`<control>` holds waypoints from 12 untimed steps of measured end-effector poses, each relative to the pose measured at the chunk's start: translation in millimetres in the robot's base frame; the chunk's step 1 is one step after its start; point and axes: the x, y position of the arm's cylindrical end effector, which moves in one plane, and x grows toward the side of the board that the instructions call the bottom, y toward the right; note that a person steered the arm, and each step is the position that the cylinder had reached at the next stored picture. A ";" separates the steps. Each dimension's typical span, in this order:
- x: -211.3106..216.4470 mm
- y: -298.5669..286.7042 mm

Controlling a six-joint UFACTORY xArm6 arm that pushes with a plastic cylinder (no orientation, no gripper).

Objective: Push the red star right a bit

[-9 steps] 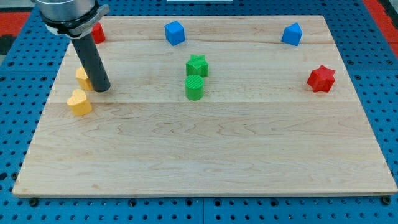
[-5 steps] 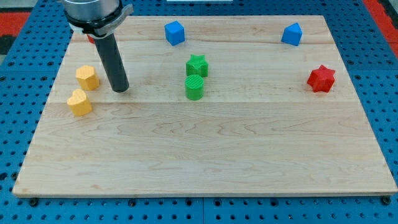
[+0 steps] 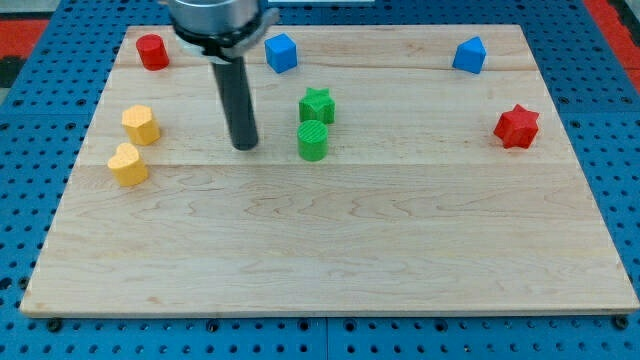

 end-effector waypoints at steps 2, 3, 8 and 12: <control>67.9 137.5; 43.0 180.4; 33.8 197.9; -36.3 260.3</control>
